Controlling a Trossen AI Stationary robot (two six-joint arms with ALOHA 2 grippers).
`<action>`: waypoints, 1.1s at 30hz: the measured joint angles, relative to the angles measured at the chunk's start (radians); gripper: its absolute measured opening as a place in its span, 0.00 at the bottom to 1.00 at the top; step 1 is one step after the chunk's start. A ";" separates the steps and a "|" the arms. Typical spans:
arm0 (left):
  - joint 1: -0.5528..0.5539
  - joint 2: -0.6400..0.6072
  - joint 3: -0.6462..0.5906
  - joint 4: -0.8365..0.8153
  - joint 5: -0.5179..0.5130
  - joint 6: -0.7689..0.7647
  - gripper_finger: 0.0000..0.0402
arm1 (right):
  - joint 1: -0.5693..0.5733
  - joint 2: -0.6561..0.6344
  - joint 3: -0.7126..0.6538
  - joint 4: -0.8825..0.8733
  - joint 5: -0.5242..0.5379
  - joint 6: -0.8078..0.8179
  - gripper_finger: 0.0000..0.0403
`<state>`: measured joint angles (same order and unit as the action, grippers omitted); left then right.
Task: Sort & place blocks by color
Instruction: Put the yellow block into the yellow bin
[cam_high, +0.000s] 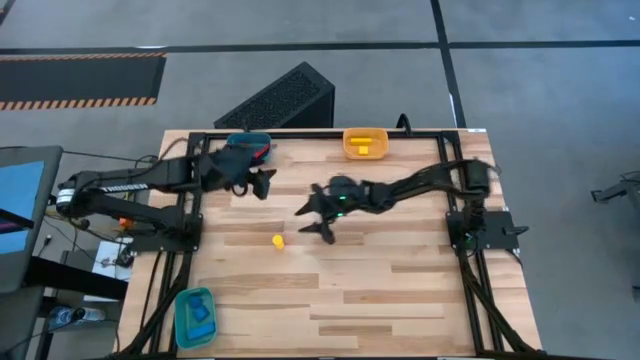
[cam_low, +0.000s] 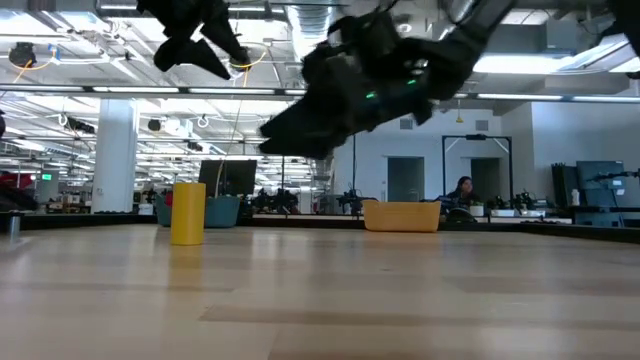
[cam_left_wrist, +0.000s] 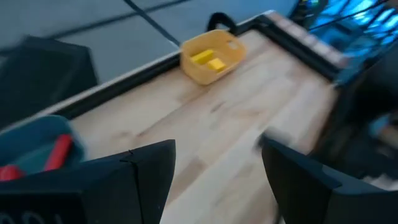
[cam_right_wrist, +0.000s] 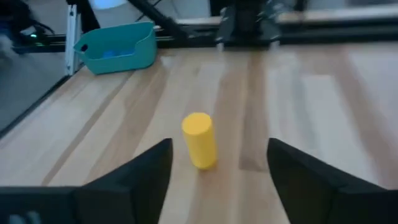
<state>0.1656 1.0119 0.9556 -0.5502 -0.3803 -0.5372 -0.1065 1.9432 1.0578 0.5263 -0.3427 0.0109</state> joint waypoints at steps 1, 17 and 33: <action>0.026 0.000 0.014 0.001 0.052 0.001 0.56 | 0.002 0.039 0.047 -0.028 -0.036 0.004 0.73; 0.047 0.000 0.044 -0.076 0.272 -0.115 0.56 | 0.038 0.411 0.472 -0.252 -0.121 -0.035 0.77; 0.105 0.000 0.043 -0.077 0.251 -0.048 0.56 | -0.001 0.428 0.498 -0.266 -0.177 0.037 0.25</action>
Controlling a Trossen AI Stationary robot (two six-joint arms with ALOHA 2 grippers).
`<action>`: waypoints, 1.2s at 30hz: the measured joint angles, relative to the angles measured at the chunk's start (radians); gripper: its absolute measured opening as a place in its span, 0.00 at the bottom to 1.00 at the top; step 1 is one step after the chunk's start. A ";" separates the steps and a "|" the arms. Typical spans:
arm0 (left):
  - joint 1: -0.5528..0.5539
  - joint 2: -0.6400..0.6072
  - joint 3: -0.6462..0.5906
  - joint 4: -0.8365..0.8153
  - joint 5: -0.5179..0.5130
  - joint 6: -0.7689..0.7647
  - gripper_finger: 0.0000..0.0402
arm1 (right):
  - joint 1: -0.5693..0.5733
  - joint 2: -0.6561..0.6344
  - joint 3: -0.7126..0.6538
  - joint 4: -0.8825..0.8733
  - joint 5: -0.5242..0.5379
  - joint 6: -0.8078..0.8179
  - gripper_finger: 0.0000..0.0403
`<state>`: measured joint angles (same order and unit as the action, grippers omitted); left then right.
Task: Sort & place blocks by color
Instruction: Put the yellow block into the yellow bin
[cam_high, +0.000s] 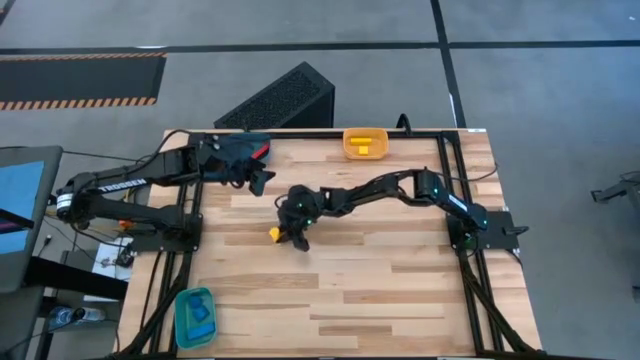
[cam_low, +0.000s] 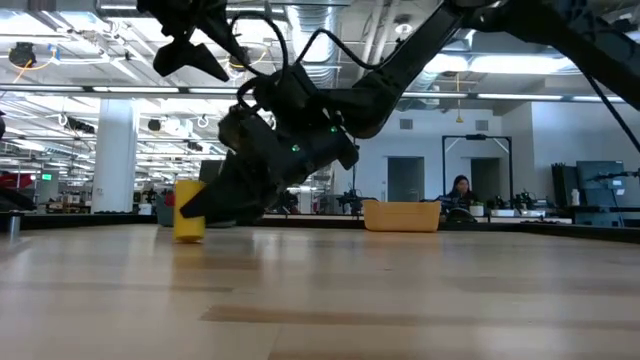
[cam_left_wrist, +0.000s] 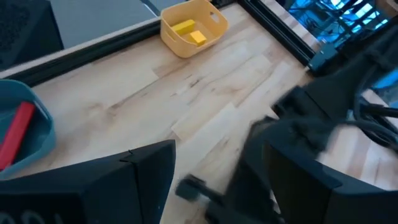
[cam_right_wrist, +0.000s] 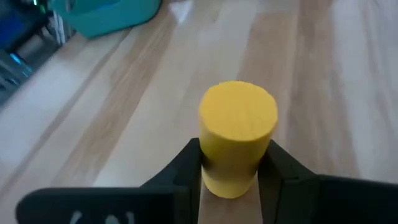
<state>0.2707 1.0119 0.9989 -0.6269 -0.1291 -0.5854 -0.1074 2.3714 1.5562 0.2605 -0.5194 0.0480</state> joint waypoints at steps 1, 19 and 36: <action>0.007 0.000 0.000 0.000 0.015 -0.009 0.56 | -0.015 -0.001 0.000 -0.008 -0.017 0.035 0.25; 0.288 0.012 -0.019 0.330 0.305 0.313 0.56 | -0.440 -0.579 -0.413 -0.240 0.397 -0.166 0.25; 0.425 0.128 -0.017 0.698 0.369 0.412 0.56 | -0.682 -0.635 -0.421 -0.493 0.389 -0.177 0.25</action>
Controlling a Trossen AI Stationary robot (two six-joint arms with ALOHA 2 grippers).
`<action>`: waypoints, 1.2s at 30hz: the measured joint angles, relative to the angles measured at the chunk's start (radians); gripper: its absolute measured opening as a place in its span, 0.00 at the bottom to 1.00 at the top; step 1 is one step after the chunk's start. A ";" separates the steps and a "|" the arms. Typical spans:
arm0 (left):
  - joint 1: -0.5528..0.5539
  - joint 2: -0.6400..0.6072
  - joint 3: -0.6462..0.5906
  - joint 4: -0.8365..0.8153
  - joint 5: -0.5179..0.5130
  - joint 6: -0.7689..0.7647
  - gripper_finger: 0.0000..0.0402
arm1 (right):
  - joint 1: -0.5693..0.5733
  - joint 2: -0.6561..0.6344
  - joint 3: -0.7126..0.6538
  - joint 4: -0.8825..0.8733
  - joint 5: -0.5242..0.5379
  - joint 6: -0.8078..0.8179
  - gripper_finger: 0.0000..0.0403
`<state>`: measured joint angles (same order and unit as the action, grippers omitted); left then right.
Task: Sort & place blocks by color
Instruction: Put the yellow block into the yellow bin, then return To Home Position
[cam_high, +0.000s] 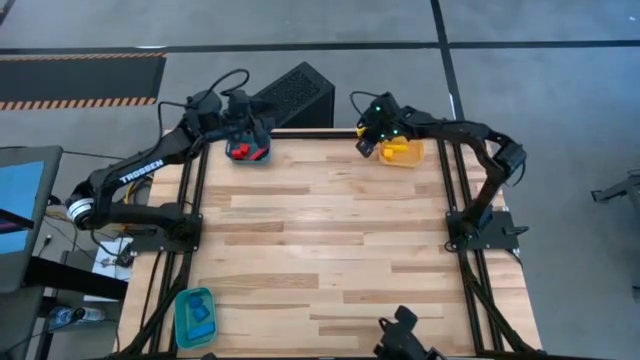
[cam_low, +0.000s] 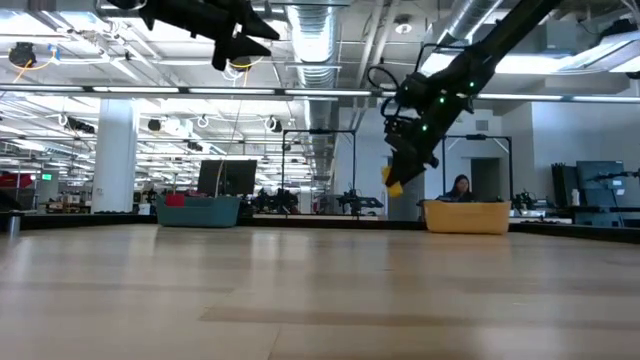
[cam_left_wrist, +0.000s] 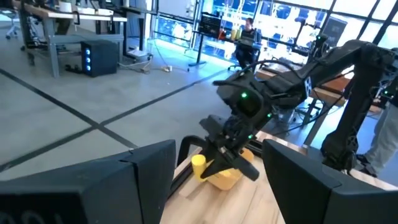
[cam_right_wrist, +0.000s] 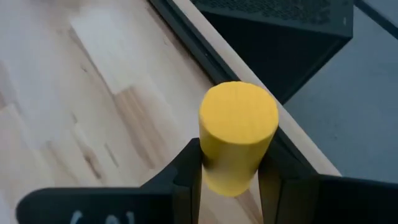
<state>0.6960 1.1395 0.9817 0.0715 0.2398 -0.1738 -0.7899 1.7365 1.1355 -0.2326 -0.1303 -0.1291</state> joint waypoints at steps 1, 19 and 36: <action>0.000 -0.003 0.000 -0.002 0.000 -0.001 0.56 | 0.001 -0.013 0.000 -0.009 0.001 0.000 0.25; -0.004 -0.076 0.000 -0.143 0.008 -0.030 0.56 | -0.132 -0.111 -0.139 -0.234 0.159 0.074 0.25; -0.058 -0.075 0.000 -0.004 -0.068 -0.055 0.56 | -0.103 -0.389 -0.200 -0.181 0.157 0.198 0.62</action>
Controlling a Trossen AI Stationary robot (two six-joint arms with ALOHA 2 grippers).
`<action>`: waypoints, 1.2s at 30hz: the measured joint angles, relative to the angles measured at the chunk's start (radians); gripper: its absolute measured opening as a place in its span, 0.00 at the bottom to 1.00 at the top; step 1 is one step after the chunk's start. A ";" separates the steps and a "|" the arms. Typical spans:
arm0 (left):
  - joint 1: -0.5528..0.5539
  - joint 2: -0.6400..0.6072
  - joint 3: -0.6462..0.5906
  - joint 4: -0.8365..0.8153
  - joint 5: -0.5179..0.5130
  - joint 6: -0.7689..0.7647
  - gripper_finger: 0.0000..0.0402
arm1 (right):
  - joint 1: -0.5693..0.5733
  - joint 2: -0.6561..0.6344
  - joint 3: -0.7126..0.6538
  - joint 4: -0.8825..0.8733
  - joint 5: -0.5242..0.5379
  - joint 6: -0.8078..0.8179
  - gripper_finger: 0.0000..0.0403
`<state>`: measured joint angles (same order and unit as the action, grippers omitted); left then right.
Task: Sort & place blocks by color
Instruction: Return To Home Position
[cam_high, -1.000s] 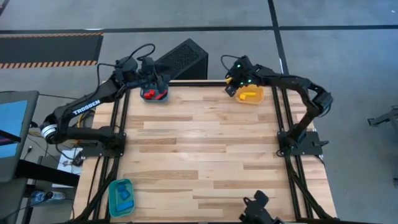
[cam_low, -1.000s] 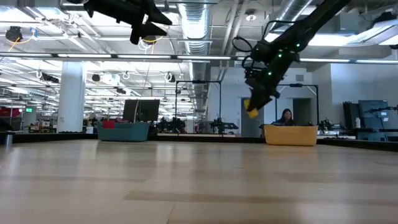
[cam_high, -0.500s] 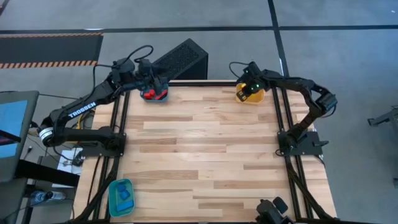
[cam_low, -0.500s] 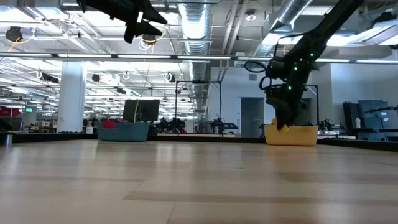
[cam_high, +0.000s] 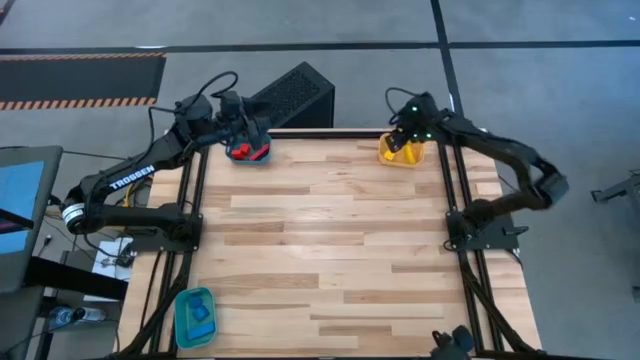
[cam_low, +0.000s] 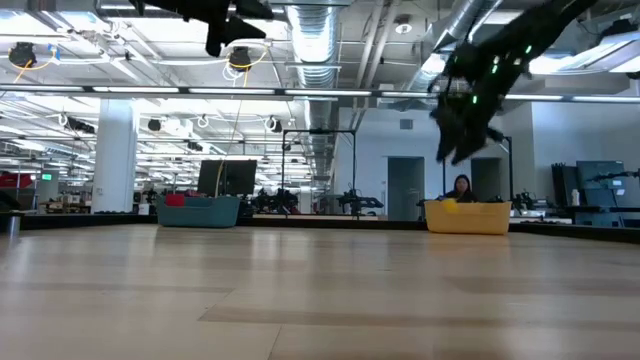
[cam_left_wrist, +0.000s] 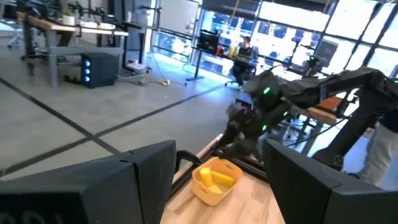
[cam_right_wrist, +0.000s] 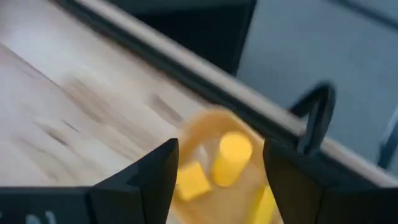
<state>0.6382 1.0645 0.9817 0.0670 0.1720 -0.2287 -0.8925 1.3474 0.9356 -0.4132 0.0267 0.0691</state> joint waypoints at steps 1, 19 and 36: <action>-0.001 0.000 0.000 0.004 0.003 0.000 0.55 | 0.014 -0.038 0.000 0.002 -0.003 0.012 0.61; -0.265 0.133 0.001 0.245 -0.025 -0.033 0.04 | 0.659 -0.434 -0.121 0.442 -0.233 0.343 0.07; -0.651 0.002 -0.346 0.491 -0.331 0.002 0.00 | 1.218 -0.723 -0.268 0.440 0.194 0.061 0.02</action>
<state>-0.0130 1.0662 0.6355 0.5582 -0.1593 -0.2269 0.3254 0.6244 0.6677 0.0272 0.2206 0.1298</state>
